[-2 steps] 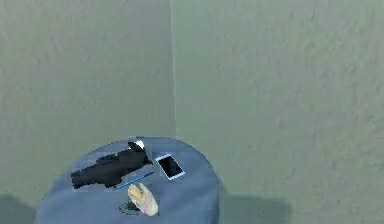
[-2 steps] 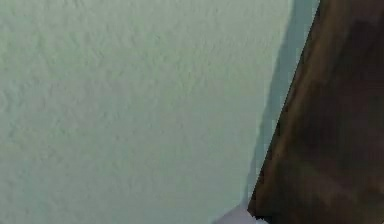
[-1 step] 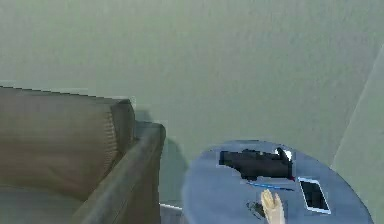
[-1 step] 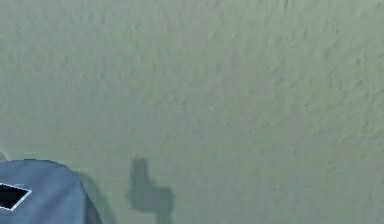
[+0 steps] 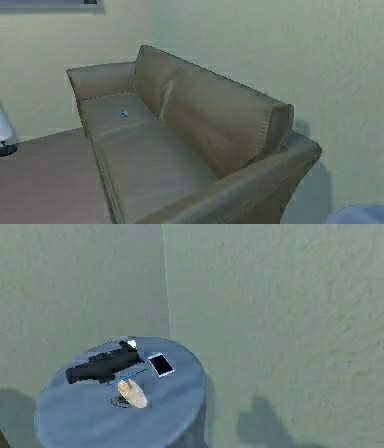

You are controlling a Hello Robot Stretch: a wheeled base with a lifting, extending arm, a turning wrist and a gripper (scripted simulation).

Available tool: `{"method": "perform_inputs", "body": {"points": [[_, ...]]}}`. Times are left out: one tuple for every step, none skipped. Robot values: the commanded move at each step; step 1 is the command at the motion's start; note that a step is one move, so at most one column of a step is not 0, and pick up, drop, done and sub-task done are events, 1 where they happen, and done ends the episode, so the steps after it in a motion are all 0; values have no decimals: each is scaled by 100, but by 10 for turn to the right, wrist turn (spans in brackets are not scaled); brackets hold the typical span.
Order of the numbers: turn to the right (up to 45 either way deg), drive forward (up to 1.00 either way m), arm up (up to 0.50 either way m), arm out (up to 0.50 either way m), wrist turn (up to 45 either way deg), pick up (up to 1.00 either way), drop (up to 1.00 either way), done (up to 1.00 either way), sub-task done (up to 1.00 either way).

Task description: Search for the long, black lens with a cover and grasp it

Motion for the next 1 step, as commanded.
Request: {"method": "perform_inputs", "body": {"points": [[-210, 0, 0, 0, 0, 0, 0, 0, 0]]}}
